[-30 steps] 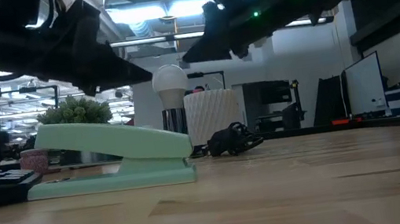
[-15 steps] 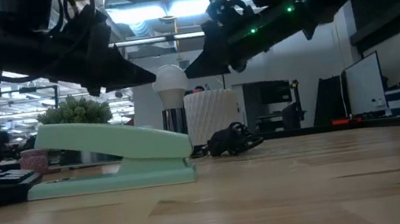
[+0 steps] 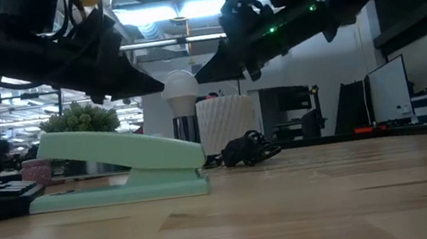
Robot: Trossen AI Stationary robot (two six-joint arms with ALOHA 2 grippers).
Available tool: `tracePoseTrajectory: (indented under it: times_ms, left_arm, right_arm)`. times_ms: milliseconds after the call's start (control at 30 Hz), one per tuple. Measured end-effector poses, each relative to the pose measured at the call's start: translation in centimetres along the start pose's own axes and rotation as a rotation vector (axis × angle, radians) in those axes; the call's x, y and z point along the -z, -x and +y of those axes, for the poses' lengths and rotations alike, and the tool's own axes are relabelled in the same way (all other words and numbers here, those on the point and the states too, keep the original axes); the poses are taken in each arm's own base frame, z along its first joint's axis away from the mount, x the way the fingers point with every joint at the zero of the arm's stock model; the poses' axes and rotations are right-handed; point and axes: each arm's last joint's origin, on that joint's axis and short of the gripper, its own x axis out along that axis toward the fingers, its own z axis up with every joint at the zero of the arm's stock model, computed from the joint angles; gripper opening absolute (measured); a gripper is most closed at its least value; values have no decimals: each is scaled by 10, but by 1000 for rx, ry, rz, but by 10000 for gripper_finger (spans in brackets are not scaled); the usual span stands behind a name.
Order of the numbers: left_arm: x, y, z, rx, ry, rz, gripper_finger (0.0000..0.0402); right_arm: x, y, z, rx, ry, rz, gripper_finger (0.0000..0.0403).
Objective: Screw lightbulb
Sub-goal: Insert the lightbulb into the lamp
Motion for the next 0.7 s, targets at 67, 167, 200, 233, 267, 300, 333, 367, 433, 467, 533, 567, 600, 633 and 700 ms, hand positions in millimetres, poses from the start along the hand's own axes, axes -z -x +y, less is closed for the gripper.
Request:
tracePoseTrajectory:
  times_ms: [67, 167, 200, 233, 267, 300, 333, 367, 433, 467, 533, 567, 600, 633, 700]
  left_arm:
    - [0, 0, 1, -29, -3, 1, 1]
    - [0, -1, 3, -65, 0, -4, 1]
    - [0, 0, 2, -66, -1, -2, 1]
    - [0, 0, 2, -64, -1, -3, 1]
    - [0, -1, 3, -64, 0, -4, 1]
    - [0, -1, 3, -66, 3, -4, 1]
    - [0, -1, 4, -72, 11, -4, 1]
    - [0, -1, 4, -76, 19, -4, 1]
    - [0, -1, 4, -77, 25, -6, 1]
    - [0, -1, 3, -72, 25, -8, 1]
    - [-1, -1, 3, -70, 21, -17, 1]
    - [-2, -1, 3, -69, 16, -22, 1]
    - [-2, -1, 3, -72, 10, -26, 1]
    - [-3, -1, 3, -71, 9, -33, 1]
    - [-6, -1, 2, -68, 7, -57, 1]
  right_arm:
    - [0, 1, 5, -27, 3, 4, 39]
    - [3, 1, 17, -99, 21, 17, 40]
    - [5, 1, 20, -112, 27, 28, 40]
    - [6, 2, 24, -120, 31, 34, 40]
    - [6, 2, 26, -122, 33, 30, 40]
    - [5, 3, 28, -121, 37, 23, 40]
    - [4, 3, 30, -123, 47, 18, 40]
    - [5, 4, 32, -124, 61, 18, 40]
    - [5, 4, 35, -123, 78, 18, 40]
    - [5, 4, 36, -118, 90, 12, 40]
    - [3, 5, 36, -119, 95, -1, 40]
    - [2, 5, 35, -111, 96, -1, 40]
    - [1, 6, 34, -104, 94, -8, 40]
    - [-1, 7, 34, -90, 94, -15, 40]
    - [-5, 9, 32, -37, 117, -31, 40]
